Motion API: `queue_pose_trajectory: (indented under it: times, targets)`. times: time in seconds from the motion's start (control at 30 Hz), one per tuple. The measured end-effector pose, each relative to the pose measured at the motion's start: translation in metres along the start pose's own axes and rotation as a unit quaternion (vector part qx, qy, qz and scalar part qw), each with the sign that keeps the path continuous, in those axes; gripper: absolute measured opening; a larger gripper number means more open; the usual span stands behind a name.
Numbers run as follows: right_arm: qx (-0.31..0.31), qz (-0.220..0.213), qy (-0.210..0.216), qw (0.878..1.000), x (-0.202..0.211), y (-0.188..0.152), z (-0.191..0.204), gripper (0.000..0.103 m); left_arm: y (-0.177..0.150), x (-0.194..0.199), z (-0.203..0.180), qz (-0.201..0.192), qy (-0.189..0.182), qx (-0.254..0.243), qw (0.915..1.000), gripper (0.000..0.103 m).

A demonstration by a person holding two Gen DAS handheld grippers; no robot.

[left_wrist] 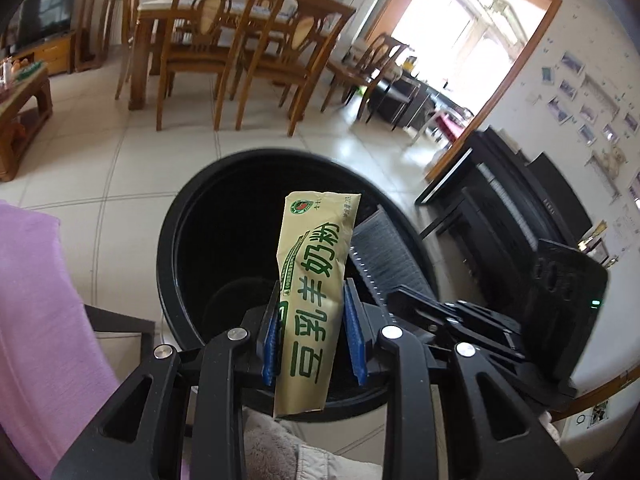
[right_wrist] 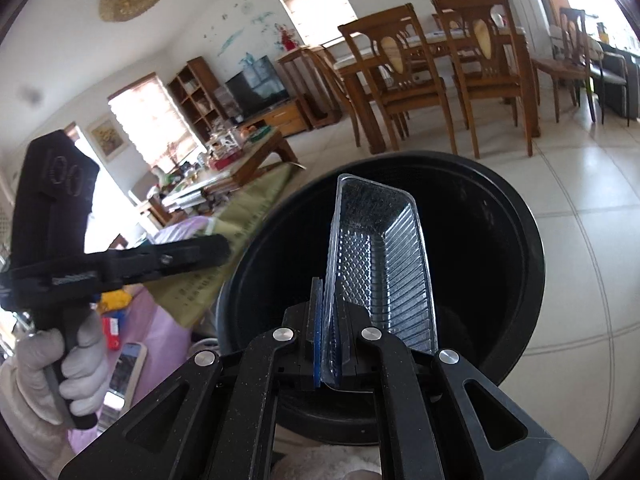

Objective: Collect trash
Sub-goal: 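Carry both items over the black bin and open both tools to drop them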

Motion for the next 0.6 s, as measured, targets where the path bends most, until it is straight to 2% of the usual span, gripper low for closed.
queue_pose_trajectory:
  times: [0.17,0.3,0.4,0.43,0.47,0.53,0.6]
  targets:
    - [-0.002,0.005,0.003,1.0,-0.008,-0.003,0.002,0.005,0.001,-0.022,0.012,0.028,0.02,0.019,0.9992,0.031]
    - [-0.004,0.011,0.004,1.0,-0.011,-0.003,0.004,0.005,-0.009,-0.023,0.012,0.035,0.037,0.018,0.9985,0.031]
    - [-0.006,0.014,0.001,1.0,-0.012,0.001,0.006,0.006,-0.011,-0.02,0.013,0.041,0.053,0.019,0.9976,0.041]
    - [-0.007,0.015,-0.001,1.0,-0.013,0.005,0.006,0.009,-0.011,-0.016,0.013,0.037,0.058,0.018,0.9975,0.053]
    - [-0.008,0.014,-0.002,1.0,-0.011,0.004,0.006,0.019,-0.012,-0.012,0.011,0.03,0.063,0.017,0.9974,0.065]
    - [-0.005,0.01,-0.006,1.0,-0.007,0.004,0.009,0.033,-0.011,-0.007,0.01,0.016,0.065,0.012,0.9977,0.068]
    - [-0.005,0.007,-0.006,1.0,-0.006,0.004,0.008,0.051,-0.013,0.0,0.009,0.012,0.063,0.008,0.9979,0.068]
Point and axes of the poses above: each gripper's, at about its wrist camera, not at the fingertips, and x roughly against the way its jaws point, z to its left, y to its top, the point moved 3 cm from there along -x, roughly the way its jaws point, and after that the axes turned 8 degrees about -y, right-handed, at the moved point
